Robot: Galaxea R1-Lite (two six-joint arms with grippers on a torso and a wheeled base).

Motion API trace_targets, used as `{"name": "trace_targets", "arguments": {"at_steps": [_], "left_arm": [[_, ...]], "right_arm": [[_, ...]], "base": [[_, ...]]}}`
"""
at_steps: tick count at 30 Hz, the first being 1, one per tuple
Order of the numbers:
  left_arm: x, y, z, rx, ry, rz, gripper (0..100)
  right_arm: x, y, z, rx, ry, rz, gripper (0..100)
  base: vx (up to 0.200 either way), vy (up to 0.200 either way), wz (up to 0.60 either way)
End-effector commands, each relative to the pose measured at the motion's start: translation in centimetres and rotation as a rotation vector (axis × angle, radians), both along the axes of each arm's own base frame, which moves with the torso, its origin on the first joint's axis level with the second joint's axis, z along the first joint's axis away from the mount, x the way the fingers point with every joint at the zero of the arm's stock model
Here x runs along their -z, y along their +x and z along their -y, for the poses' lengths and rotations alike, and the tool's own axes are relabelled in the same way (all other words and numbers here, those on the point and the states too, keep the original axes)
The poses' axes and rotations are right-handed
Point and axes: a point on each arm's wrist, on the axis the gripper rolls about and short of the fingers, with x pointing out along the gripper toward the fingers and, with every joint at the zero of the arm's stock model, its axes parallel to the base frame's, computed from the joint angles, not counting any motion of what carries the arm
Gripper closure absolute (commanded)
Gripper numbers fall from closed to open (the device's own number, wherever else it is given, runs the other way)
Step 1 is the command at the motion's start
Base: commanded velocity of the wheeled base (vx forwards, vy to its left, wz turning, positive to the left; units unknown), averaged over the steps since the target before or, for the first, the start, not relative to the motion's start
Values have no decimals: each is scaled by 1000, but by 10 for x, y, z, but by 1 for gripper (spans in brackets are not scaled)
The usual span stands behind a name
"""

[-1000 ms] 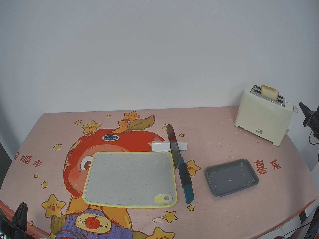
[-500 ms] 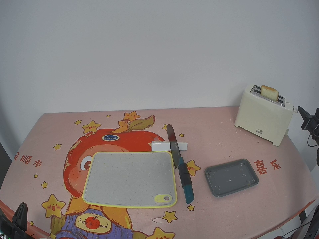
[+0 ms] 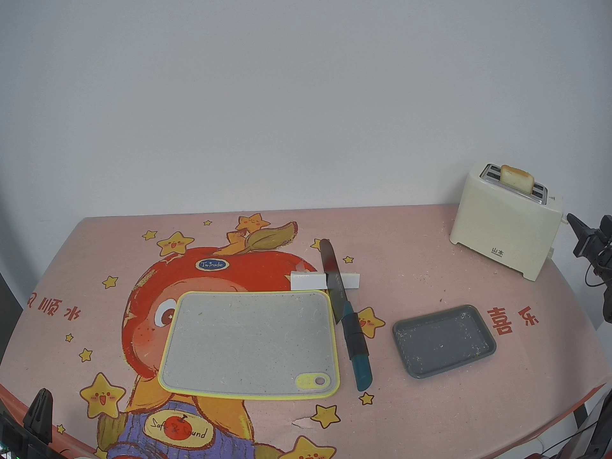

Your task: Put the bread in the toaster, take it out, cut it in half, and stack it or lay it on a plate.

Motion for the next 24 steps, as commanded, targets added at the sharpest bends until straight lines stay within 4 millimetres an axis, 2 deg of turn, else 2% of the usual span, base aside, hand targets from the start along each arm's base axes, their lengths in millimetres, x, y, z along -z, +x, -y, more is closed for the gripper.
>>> {"name": "trace_targets", "arguments": {"at_steps": [1, 8, 17, 24], "left_arm": [[5, 1, 0, 0, 0, -9, 100], [5, 1, 0, -1, 0, -9, 100], [5, 1, 0, -1, 0, -9, 100], [5, 1, 0, 0, 0, -9, 100]], "right_arm": [[7, 2, 1, -1, 11, -20, 100], [11, 1, -1, -5, 14, -34, 100], [30, 4, 1, -7, 26, -81, 100], [33, 5, 2, -4, 31, -89, 100]], "base": [[0, 0, 0], [0, 0, 0], [0, 0, 0], [0, 0, 0]]}}
